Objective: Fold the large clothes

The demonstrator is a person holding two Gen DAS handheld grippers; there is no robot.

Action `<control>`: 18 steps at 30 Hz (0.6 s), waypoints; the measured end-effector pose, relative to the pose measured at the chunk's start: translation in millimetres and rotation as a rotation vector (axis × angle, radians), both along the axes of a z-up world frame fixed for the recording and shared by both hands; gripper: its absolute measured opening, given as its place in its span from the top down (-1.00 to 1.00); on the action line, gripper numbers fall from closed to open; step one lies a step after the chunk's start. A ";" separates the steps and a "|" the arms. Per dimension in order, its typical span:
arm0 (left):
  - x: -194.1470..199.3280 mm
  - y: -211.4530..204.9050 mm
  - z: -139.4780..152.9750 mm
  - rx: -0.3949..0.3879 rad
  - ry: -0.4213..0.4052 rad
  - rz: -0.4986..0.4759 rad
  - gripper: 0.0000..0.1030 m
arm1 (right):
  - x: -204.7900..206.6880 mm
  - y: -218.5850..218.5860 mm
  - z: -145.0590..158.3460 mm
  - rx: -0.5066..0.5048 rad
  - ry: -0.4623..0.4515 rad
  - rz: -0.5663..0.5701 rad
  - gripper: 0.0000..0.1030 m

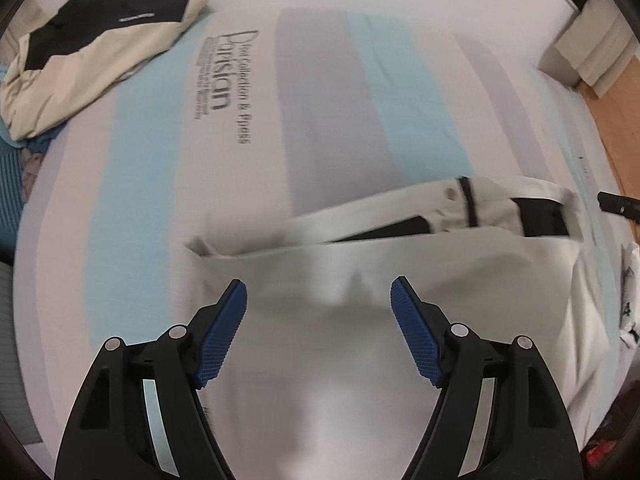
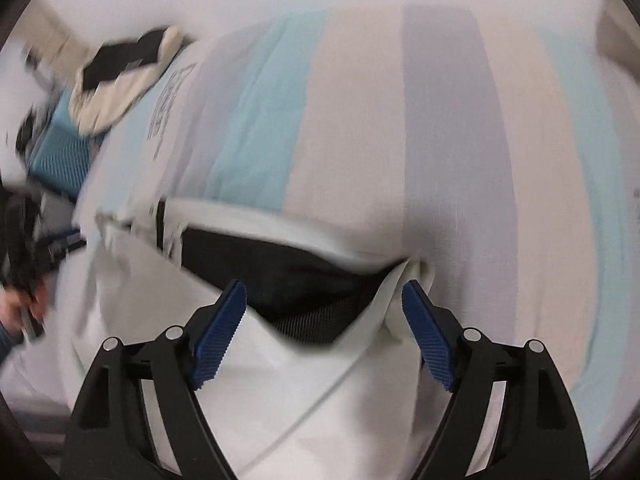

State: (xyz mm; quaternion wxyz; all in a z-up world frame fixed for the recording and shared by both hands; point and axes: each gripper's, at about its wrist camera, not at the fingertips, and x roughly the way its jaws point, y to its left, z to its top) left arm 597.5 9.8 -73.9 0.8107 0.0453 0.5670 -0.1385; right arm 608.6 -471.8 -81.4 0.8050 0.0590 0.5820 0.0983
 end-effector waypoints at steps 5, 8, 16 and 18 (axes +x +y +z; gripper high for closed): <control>-8.2 -22.6 -14.9 -0.007 0.009 -0.055 -0.46 | -28.6 28.5 -13.8 -0.044 0.041 0.086 -0.49; -2.9 -22.5 -27.4 0.009 0.019 -0.053 -0.46 | -39.0 38.8 -40.2 -0.051 0.093 0.088 -0.49; 24.9 8.0 -77.8 0.088 0.037 0.025 -0.46 | -8.2 80.6 -87.3 -0.089 0.108 0.131 -0.36; 30.2 18.0 -88.1 0.105 0.033 0.062 -0.46 | 10.4 85.3 -93.6 -0.084 0.094 0.107 -0.36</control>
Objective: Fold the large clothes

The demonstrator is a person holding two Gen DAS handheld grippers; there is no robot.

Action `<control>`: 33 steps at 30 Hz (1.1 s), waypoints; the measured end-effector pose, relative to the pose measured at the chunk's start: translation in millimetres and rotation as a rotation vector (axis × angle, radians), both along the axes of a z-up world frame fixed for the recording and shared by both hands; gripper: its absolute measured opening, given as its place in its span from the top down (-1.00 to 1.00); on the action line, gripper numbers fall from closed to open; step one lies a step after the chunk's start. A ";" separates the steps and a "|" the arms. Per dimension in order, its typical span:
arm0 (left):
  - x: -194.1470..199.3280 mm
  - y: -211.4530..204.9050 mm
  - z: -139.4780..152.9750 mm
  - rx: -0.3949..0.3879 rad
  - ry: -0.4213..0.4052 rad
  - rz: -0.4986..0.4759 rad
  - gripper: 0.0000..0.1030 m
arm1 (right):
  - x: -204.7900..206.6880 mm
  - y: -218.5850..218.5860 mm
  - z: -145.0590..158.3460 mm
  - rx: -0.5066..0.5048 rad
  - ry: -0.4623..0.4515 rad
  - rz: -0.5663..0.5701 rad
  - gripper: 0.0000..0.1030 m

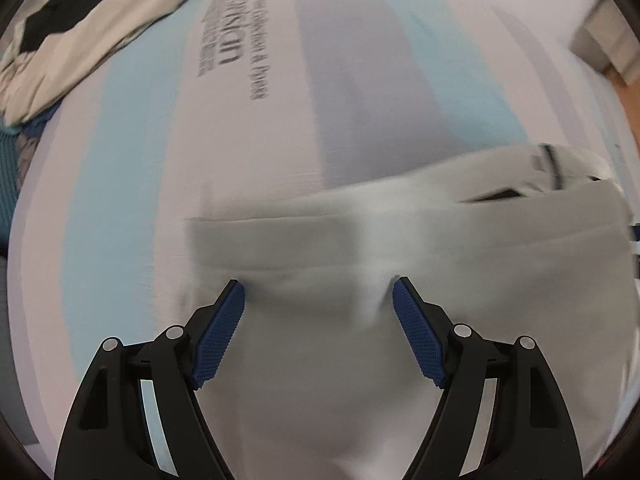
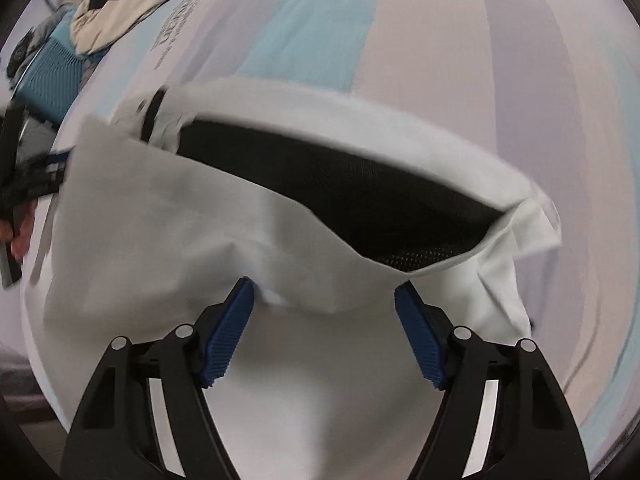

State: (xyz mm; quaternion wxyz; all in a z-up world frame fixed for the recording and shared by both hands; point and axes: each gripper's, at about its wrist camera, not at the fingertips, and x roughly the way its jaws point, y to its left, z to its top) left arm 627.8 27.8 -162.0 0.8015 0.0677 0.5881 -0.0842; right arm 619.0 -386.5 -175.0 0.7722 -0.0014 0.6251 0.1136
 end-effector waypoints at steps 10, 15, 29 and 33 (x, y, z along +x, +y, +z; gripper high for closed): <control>-7.9 -5.0 23.0 -0.005 -0.063 0.030 -0.46 | 34.7 7.8 -31.8 -0.108 -0.028 -0.118 -0.77; -50.5 -57.9 65.1 -0.116 -0.034 -0.019 -0.57 | 16.2 1.5 -4.3 -0.094 -0.055 -0.133 -0.77; -96.2 -132.9 -19.0 -0.094 0.097 -0.024 -0.66 | -104.0 -102.7 -1.1 -0.041 0.082 -0.187 -0.77; -98.0 -133.9 -33.5 -0.079 0.091 -0.006 -0.70 | -121.7 -113.2 -24.9 0.003 0.103 -0.199 -0.77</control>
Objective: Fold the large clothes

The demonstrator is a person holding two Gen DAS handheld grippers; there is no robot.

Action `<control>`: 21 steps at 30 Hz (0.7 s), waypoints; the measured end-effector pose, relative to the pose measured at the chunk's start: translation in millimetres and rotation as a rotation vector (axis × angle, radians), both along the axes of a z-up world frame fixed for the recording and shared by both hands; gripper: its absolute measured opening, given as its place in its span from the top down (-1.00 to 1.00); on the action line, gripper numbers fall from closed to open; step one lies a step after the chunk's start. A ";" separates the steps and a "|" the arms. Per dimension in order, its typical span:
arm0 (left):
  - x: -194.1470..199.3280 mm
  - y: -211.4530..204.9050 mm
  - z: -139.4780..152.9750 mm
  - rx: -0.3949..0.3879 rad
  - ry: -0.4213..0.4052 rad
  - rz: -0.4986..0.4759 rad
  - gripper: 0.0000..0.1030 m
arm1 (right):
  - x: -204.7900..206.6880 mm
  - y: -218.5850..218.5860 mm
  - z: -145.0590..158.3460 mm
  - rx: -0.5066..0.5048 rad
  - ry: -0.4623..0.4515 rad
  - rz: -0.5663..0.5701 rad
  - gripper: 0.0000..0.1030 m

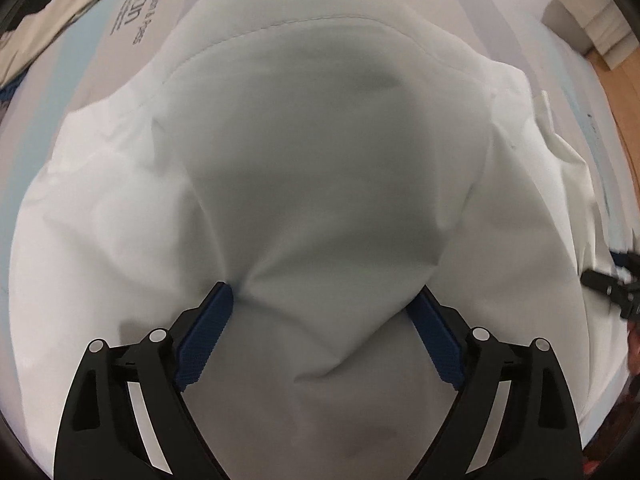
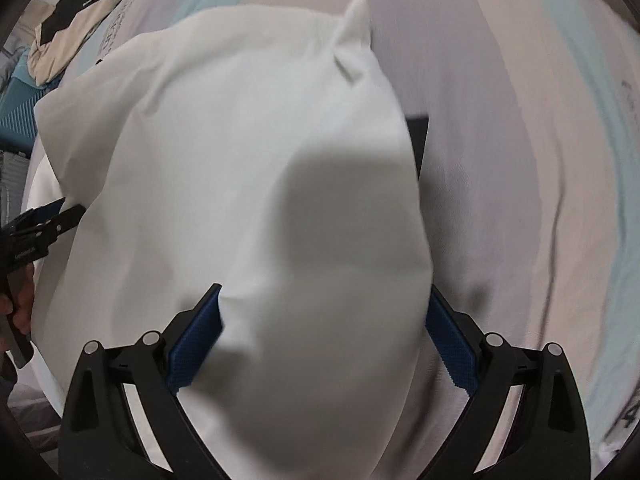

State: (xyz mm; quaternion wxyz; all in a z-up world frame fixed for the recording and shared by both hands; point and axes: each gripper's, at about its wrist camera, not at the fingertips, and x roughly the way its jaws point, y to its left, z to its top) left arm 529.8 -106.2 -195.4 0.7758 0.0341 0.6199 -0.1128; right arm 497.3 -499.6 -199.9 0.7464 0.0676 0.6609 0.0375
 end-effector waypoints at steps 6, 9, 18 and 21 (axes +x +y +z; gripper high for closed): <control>-7.0 -2.5 -7.6 0.025 -0.042 -0.001 -0.74 | -13.9 -14.0 -21.3 0.102 0.033 -0.060 -0.78; -12.9 -2.2 -11.0 0.025 -0.071 -0.001 -0.75 | -17.6 -14.5 -26.4 0.153 0.037 -0.071 -0.80; -27.6 -7.1 -19.7 0.028 -0.109 0.000 -0.75 | -22.1 4.4 -21.3 0.210 0.029 -0.001 -0.54; -31.7 -3.2 -20.0 0.034 -0.106 -0.002 -0.76 | -30.1 -0.4 -6.5 0.212 -0.001 0.008 -0.13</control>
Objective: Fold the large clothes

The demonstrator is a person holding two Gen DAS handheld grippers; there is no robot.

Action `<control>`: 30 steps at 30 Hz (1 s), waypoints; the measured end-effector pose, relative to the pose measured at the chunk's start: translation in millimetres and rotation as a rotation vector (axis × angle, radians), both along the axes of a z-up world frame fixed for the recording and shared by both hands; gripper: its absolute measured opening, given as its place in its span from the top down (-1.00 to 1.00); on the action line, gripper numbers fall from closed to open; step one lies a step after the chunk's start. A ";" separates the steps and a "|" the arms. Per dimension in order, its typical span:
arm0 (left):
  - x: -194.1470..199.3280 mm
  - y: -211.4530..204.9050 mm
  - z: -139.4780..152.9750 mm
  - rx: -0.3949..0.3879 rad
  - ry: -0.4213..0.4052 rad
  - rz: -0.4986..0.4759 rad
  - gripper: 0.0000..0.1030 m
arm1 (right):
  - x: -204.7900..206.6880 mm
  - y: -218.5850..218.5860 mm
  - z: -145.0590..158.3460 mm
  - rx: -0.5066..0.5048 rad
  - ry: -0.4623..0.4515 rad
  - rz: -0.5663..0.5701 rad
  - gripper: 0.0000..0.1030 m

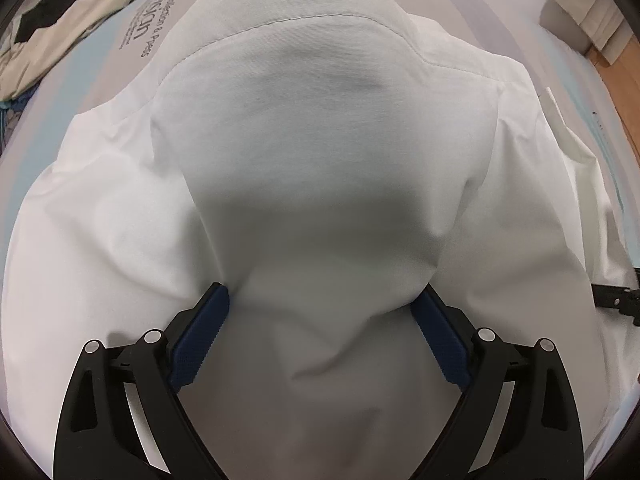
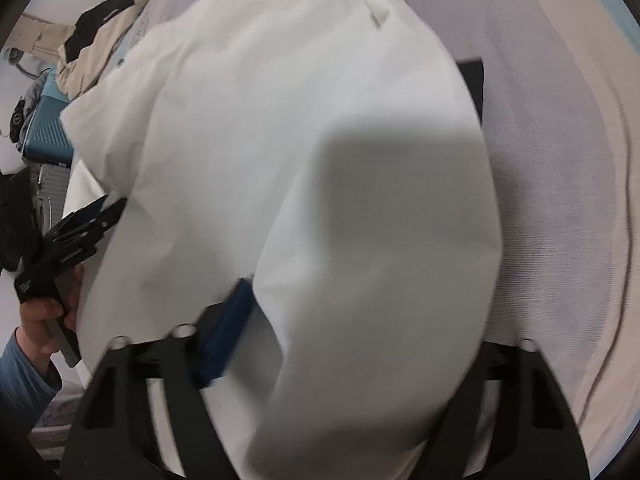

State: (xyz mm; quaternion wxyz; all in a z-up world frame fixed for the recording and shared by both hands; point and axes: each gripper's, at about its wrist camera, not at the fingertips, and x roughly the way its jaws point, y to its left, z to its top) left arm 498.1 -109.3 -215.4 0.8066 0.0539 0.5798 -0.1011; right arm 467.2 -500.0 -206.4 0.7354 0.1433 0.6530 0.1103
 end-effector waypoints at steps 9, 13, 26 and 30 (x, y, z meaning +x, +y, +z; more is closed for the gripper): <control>11.5 -4.9 5.2 0.009 0.003 0.000 -0.77 | 16.4 5.8 -0.1 0.059 0.018 0.019 -0.11; 9.3 -5.7 4.9 0.011 -0.004 0.000 -0.77 | 27.5 4.8 -21.5 0.123 0.070 -0.028 -0.17; -10.6 -7.7 2.5 0.005 -0.072 -0.009 -0.79 | 33.1 29.1 18.6 0.087 0.076 -0.101 0.81; -12.3 -8.3 4.7 0.005 -0.068 -0.016 -0.79 | 32.7 33.3 42.6 0.067 0.058 -0.093 0.83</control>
